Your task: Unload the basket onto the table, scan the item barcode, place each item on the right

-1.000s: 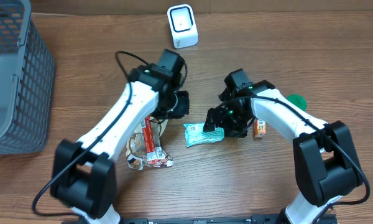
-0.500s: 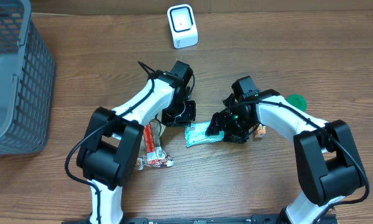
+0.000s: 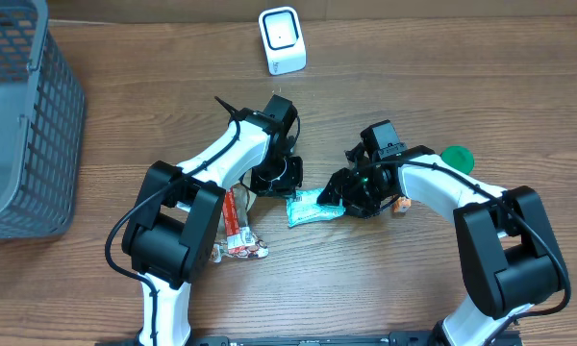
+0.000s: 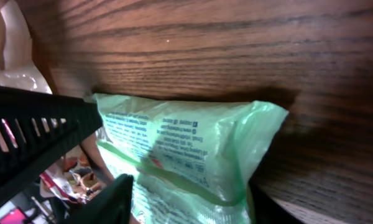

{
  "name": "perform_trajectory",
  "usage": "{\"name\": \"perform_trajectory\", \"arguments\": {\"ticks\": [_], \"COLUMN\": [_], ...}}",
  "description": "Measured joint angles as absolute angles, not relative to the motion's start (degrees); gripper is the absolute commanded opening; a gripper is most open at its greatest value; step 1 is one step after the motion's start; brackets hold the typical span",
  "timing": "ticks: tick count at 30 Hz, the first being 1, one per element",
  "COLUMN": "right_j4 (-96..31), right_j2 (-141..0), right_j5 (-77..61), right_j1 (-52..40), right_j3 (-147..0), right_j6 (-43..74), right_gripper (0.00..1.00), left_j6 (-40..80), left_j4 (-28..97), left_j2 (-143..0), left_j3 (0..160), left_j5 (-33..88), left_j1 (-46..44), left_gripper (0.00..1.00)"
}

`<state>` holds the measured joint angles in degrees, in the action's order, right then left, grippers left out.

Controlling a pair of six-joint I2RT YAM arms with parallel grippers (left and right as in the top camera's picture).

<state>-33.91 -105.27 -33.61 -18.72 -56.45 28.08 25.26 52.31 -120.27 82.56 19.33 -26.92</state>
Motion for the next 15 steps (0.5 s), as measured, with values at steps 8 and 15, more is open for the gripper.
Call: {"name": "perform_trajectory", "arguments": {"ticks": [8,15], "right_j4": [-33.34,-33.06], "right_j2": [-105.27,-105.27], "right_j5": [-33.67,-34.06], "right_j1": [-18.37,-18.41], "right_j3": [-56.07,-56.07], "right_j6": [28.64,28.47], "right_gripper": [0.08,0.09], "left_j6": [25.26,24.93], "left_j4": [53.23,60.51], "left_j2": [-120.51,-122.06], "left_j3": [83.13,88.88], "left_j5": [19.33,16.45], "left_j1": [-26.72,-24.27], "left_gripper": [0.04,0.04]}}
